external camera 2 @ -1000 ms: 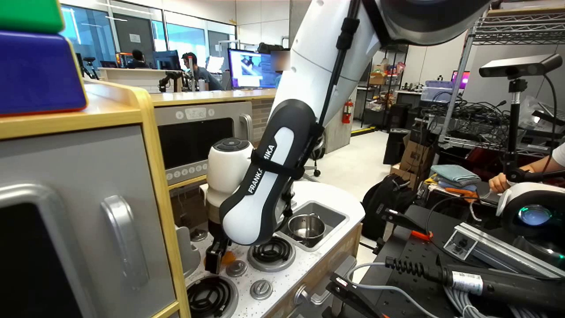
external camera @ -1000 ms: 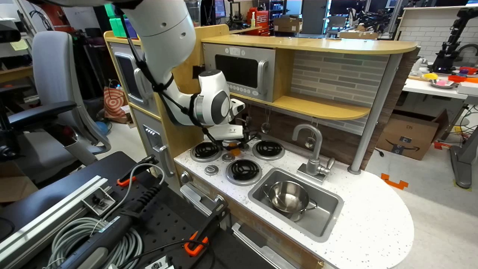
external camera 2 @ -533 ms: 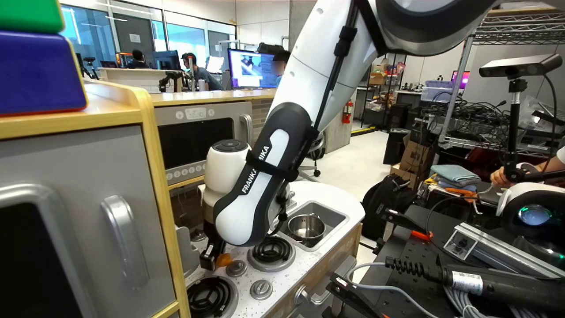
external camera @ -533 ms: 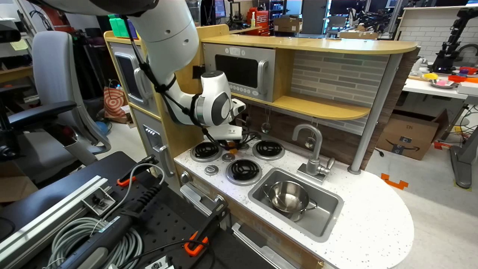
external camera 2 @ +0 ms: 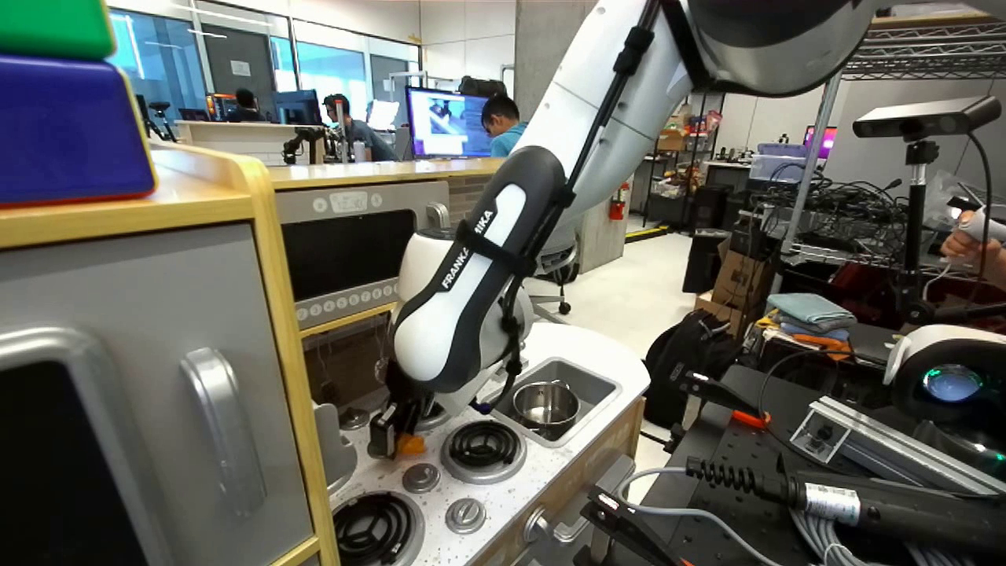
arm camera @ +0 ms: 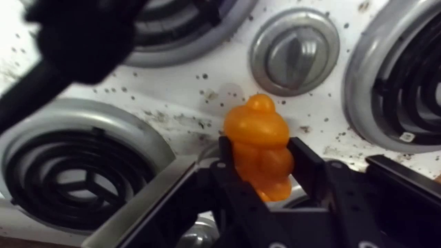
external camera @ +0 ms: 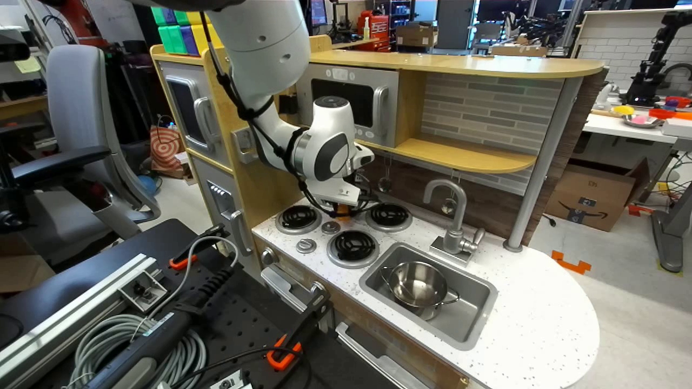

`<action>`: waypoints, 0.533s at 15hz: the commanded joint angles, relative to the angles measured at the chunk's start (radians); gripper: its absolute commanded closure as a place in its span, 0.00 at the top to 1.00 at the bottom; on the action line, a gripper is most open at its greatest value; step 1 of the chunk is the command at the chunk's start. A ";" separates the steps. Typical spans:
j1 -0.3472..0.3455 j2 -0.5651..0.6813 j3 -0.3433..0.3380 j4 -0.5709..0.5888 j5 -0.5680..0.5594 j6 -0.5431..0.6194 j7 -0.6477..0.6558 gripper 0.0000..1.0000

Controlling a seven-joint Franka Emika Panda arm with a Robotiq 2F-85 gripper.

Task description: Pick up the orange object from the stove and put it in the pot, that is in the sink

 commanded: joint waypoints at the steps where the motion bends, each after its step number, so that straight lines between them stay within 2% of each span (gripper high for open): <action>1: -0.105 -0.164 0.038 -0.176 0.055 -0.095 -0.022 0.19; 5: -0.168 -0.278 0.021 -0.262 0.123 -0.285 -0.014 0.19; 8: -0.194 -0.347 0.004 -0.287 0.174 -0.372 -0.005 0.19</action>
